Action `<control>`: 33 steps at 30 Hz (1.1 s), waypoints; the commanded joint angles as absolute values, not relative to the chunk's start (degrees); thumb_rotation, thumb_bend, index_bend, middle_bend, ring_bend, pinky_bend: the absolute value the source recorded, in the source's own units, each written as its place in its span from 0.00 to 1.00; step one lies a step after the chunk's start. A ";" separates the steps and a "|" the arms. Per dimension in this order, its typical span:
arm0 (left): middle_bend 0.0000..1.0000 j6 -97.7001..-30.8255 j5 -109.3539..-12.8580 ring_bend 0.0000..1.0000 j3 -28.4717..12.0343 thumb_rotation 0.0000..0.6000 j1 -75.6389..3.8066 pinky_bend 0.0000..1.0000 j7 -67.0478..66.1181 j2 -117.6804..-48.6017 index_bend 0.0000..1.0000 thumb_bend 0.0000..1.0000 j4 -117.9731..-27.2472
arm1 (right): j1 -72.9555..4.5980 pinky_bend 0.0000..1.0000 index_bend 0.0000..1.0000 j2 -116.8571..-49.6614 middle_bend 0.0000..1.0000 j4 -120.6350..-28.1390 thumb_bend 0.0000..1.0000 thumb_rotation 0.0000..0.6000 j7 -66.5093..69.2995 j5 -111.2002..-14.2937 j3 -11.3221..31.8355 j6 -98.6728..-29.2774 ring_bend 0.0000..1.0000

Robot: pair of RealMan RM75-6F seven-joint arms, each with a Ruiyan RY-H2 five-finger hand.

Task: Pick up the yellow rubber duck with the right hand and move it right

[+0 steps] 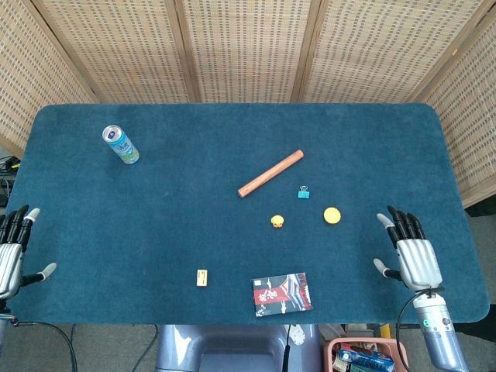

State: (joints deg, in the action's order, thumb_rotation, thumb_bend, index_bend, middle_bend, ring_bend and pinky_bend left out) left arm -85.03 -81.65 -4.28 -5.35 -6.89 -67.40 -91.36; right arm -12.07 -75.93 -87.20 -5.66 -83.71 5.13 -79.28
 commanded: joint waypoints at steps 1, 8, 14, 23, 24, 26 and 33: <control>0.00 -85.12 -81.66 0.00 -4.30 1.00 -5.31 0.00 -6.77 -67.38 0.00 0.12 -91.37 | -12.11 0.00 0.00 -76.00 0.00 -87.14 0.19 1.00 -5.73 -83.73 5.05 -79.16 0.00; 0.00 -85.35 -81.92 0.00 -4.15 1.00 -5.19 0.00 -6.93 -67.29 0.00 0.12 -91.64 | -12.04 0.00 0.00 -75.99 0.00 -87.17 0.19 1.00 -5.60 -84.12 4.83 -79.31 0.00; 0.00 -85.24 -82.09 0.00 -4.06 1.00 -5.27 0.00 -7.09 -67.37 0.00 0.12 -91.69 | -11.99 0.00 0.00 -75.87 0.00 -87.47 0.19 1.00 -5.49 -84.35 4.82 -79.56 0.00; 0.00 -85.50 -81.96 0.00 -4.25 1.00 -5.20 0.00 -6.89 -67.26 0.00 0.12 -91.69 | -12.18 0.00 0.00 -76.15 0.00 -87.27 0.19 1.00 -6.03 -84.22 4.71 -79.06 0.00; 0.00 -85.58 -81.95 0.00 -4.24 1.00 -5.14 0.00 -6.87 -67.21 0.00 0.12 -91.77 | -12.19 0.00 0.00 -76.19 0.00 -87.26 0.19 1.00 -6.11 -84.26 4.65 -79.00 0.00; 0.00 -85.68 -81.96 0.00 -4.24 1.00 -5.07 0.00 -6.83 -67.13 0.00 0.12 -91.92 | -12.25 0.00 0.00 -76.25 0.00 -87.26 0.19 1.00 -6.17 -84.46 4.66 -79.10 0.00; 0.00 -85.72 -81.61 0.00 -4.45 1.00 -4.98 0.00 -6.21 -66.92 0.00 0.12 -91.89 | -13.14 0.00 0.05 -78.12 0.00 -86.72 0.19 1.00 -6.42 -86.17 5.78 -80.77 0.00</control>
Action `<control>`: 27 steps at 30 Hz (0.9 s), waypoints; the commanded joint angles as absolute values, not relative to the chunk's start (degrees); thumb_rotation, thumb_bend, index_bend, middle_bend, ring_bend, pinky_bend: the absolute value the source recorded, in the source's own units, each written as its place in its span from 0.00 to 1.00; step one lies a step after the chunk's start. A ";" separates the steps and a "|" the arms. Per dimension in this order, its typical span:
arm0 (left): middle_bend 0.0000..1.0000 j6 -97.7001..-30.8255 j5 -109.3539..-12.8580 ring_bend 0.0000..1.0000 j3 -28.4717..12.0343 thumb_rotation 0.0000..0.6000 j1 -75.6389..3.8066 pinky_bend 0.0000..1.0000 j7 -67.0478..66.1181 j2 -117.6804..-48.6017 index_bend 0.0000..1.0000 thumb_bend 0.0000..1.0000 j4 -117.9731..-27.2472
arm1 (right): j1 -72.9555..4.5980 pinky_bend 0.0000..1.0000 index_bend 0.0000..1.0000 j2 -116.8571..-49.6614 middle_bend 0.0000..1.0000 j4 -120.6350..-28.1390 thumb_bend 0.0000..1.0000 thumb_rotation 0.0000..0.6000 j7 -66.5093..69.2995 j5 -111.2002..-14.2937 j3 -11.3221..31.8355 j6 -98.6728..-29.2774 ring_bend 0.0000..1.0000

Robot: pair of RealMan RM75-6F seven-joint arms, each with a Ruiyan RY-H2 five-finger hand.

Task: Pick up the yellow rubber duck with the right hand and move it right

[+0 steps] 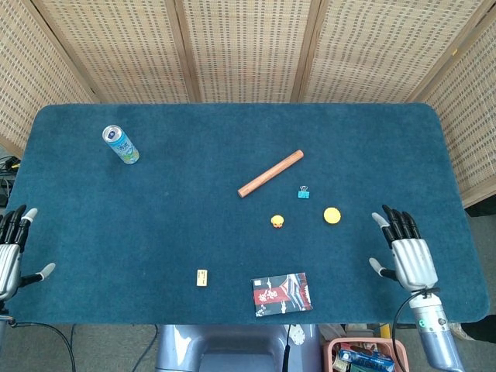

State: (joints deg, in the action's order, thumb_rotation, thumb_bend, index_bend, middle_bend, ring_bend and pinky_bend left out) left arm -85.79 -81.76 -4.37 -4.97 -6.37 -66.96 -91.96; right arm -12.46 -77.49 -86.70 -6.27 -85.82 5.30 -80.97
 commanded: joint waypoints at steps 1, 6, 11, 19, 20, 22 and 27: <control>0.00 -85.63 -81.50 0.00 -4.49 1.00 -4.99 0.00 -6.10 -66.90 0.00 0.12 -91.84 | -13.87 0.00 0.08 -78.40 0.00 -86.98 0.19 1.00 -6.83 -86.24 6.13 -80.09 0.00; 0.00 -85.48 -81.72 0.00 -4.48 1.00 -5.14 0.00 -5.80 -66.90 0.00 0.12 -91.62 | -18.61 0.05 0.17 -79.85 0.00 -89.51 0.19 1.00 -11.82 -84.64 8.91 -74.99 0.00; 0.00 -85.30 -82.26 0.00 -4.24 1.00 -5.31 0.00 -5.78 -67.08 0.00 0.12 -91.55 | -24.20 0.09 0.22 -82.93 0.04 -90.61 0.19 1.00 -17.77 -79.92 12.11 -68.29 0.00; 0.00 -84.63 -83.09 0.00 -3.79 1.00 -5.76 0.00 -5.65 -67.52 0.00 0.12 -91.16 | -31.52 0.14 0.31 -90.72 0.09 -88.62 0.19 1.00 -27.26 -71.97 15.36 -61.69 0.00; 0.00 -84.48 -82.88 0.00 -3.85 1.00 -5.79 0.00 -5.37 -67.56 0.00 0.12 -91.06 | -32.55 0.14 0.31 -92.12 0.10 -87.74 0.20 1.00 -28.43 -70.63 15.61 -60.92 0.00; 0.00 -84.20 -82.48 0.00 -4.00 1.00 -5.87 0.00 -4.99 -67.54 0.00 0.12 -90.92 | -34.03 0.14 0.32 -94.16 0.10 -86.22 0.20 1.00 -30.12 -68.60 15.88 -59.80 0.00; 0.00 -84.86 -82.47 0.00 -4.34 1.00 -5.76 0.00 -4.63 -67.48 0.00 0.12 -90.54 | -37.72 0.14 0.34 -99.08 0.11 -81.93 0.20 1.00 -33.62 -62.83 16.62 -56.71 0.00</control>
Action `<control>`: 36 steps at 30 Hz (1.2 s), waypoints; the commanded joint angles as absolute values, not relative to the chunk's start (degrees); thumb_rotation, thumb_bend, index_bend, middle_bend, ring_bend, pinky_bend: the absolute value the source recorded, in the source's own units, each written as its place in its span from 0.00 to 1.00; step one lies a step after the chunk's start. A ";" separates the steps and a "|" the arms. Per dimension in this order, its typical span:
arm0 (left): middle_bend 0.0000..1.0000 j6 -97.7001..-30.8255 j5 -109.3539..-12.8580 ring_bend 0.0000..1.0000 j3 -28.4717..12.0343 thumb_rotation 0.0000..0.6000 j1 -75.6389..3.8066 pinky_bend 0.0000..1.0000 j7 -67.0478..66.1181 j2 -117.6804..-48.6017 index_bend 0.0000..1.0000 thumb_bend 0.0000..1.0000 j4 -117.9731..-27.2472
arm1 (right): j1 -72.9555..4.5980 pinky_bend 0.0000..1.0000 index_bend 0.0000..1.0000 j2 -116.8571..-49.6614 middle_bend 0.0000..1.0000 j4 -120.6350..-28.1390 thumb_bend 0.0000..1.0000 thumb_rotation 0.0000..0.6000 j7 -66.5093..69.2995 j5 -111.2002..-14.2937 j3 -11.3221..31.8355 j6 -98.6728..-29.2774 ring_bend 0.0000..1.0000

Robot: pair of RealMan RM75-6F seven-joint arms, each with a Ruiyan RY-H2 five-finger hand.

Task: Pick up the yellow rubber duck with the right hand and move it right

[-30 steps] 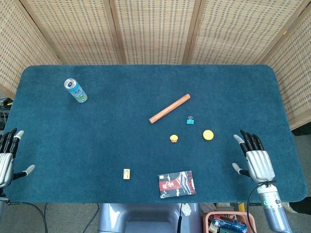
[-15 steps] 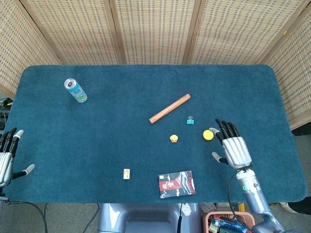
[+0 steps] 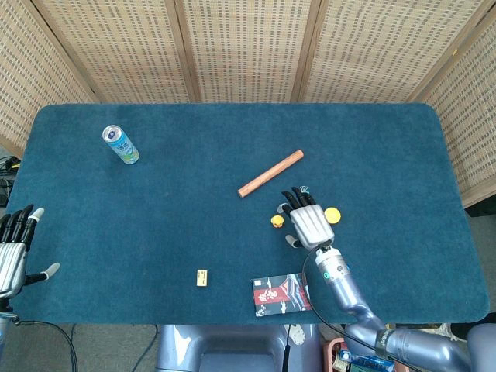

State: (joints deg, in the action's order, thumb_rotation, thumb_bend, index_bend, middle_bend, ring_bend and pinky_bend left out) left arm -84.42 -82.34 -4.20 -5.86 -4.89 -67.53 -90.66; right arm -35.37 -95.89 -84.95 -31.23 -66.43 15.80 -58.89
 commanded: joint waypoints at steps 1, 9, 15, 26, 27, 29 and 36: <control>0.00 -85.02 -82.42 0.00 -4.41 1.00 -5.68 0.00 -4.45 -67.42 0.00 0.12 -90.47 | -38.53 0.14 0.34 -100.17 0.12 -80.73 0.20 1.00 -34.16 -61.71 16.89 -56.18 0.00; 0.00 -84.65 -82.39 0.00 -4.30 1.00 -5.79 0.00 -4.05 -67.37 0.00 0.12 -90.28 | -42.28 0.14 0.36 -103.76 0.13 -75.05 0.20 1.00 -36.92 -55.92 17.93 -54.83 0.00; 0.00 -84.83 -82.40 0.00 -4.37 1.00 -5.76 0.00 -3.97 -67.32 0.00 0.12 -90.25 | -43.35 0.14 0.38 -104.01 0.13 -73.40 0.20 1.00 -37.08 -54.24 17.75 -54.66 0.00; 0.00 -84.64 -82.76 0.00 -4.05 1.00 -5.86 0.00 -4.55 -67.43 0.00 0.12 -90.52 | -44.44 0.14 0.40 -104.57 0.14 -71.26 0.22 1.00 -35.84 -52.37 16.80 -53.89 0.00; 0.00 -84.62 -82.65 0.00 -4.05 1.00 -5.83 0.00 -4.55 -67.40 0.00 0.12 -90.52 | -44.55 0.14 0.40 -104.61 0.15 -71.08 0.22 1.00 -35.81 -52.32 16.77 -53.85 0.00; 0.00 -84.69 -82.25 0.00 -4.23 1.00 -5.73 0.00 -4.35 -67.19 0.00 0.12 -90.65 | -44.88 0.14 0.41 -104.70 0.15 -70.66 0.22 1.00 -35.56 -51.88 16.79 -53.62 0.00; 0.00 -85.17 -81.87 0.00 -4.61 1.00 -5.49 0.00 -3.65 -66.82 0.00 0.12 -90.63 | -45.86 0.14 0.44 -105.33 0.18 -69.06 0.22 1.00 -35.48 -50.99 16.16 -53.08 0.00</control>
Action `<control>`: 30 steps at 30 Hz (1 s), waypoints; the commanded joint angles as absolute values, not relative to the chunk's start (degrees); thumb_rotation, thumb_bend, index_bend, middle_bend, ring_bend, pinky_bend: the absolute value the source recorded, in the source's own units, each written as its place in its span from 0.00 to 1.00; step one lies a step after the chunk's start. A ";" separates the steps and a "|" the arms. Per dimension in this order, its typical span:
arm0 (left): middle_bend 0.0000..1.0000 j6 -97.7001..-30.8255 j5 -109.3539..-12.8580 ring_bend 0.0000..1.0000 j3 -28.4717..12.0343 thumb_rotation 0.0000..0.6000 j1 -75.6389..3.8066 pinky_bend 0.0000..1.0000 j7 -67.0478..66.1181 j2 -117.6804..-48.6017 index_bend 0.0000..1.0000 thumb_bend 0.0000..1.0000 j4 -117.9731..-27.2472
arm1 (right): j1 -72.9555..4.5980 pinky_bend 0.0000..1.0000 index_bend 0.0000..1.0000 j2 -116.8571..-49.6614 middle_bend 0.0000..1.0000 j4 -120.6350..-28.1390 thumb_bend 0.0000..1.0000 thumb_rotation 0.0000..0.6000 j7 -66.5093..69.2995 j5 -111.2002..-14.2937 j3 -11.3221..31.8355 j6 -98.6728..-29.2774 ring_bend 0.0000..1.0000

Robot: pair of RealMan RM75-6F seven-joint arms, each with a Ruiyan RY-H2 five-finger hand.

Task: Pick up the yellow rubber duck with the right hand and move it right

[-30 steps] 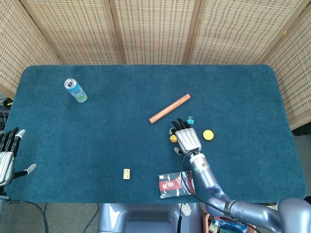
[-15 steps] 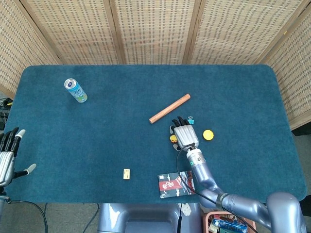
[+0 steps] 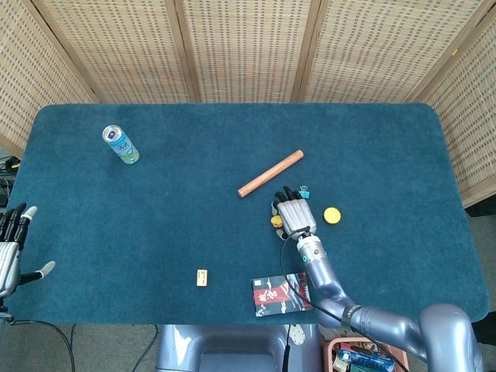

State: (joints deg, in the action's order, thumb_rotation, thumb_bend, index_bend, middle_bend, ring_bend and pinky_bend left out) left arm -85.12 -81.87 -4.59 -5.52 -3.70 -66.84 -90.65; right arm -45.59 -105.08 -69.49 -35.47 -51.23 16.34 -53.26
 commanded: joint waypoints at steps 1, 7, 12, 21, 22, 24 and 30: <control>0.00 -85.25 -81.90 0.00 -4.62 1.00 -5.47 0.00 -3.62 -66.82 0.00 0.12 -90.59 | -46.03 0.14 0.45 -105.49 0.18 -68.79 0.22 1.00 -35.45 -50.85 16.08 -53.03 0.00; 0.00 -85.36 -81.99 0.00 -4.65 1.00 -5.46 0.00 -3.52 -66.80 0.00 0.12 -90.53 | -46.56 0.14 0.50 -105.87 0.22 -68.05 0.22 1.00 -35.21 -50.45 16.05 -53.02 0.00; 0.00 -85.22 -81.99 0.00 -4.62 1.00 -5.52 0.00 -3.60 -66.86 0.00 0.12 -90.40 | -46.94 0.14 0.51 -105.25 0.24 -69.08 0.22 1.00 -35.45 -50.99 15.91 -53.91 0.00; 0.00 -85.51 -82.16 0.00 -4.64 1.00 -5.48 0.00 -3.80 -66.98 0.00 0.12 -90.33 | -46.89 0.14 0.52 -100.26 0.24 -76.39 0.22 1.00 -38.12 -52.05 16.73 -57.92 0.00; 0.00 -85.53 -82.17 0.00 -4.63 1.00 -5.46 0.00 -3.81 -66.98 0.00 0.12 -90.34 | -46.82 0.14 0.52 -99.84 0.24 -76.90 0.22 1.00 -38.39 -51.93 16.75 -58.19 0.00; 0.00 -85.60 -82.24 0.00 -4.62 1.00 -5.44 0.00 -3.82 -66.96 0.00 0.12 -90.37 | -46.60 0.14 0.52 -98.72 0.24 -77.93 0.22 1.00 -39.07 -51.62 16.73 -58.83 0.00; 0.00 -85.83 -82.56 0.00 -4.50 1.00 -5.39 0.00 -4.19 -67.01 0.00 0.12 -90.54 | -45.16 0.14 0.52 -95.27 0.24 -78.96 0.22 1.00 -40.23 -49.81 16.13 -59.86 0.00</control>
State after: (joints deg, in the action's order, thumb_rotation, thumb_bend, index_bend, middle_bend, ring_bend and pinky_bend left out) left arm -85.84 -82.53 -4.53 -5.39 -4.13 -66.99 -90.51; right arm -45.62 -95.93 -78.73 -40.10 -50.25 16.32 -59.54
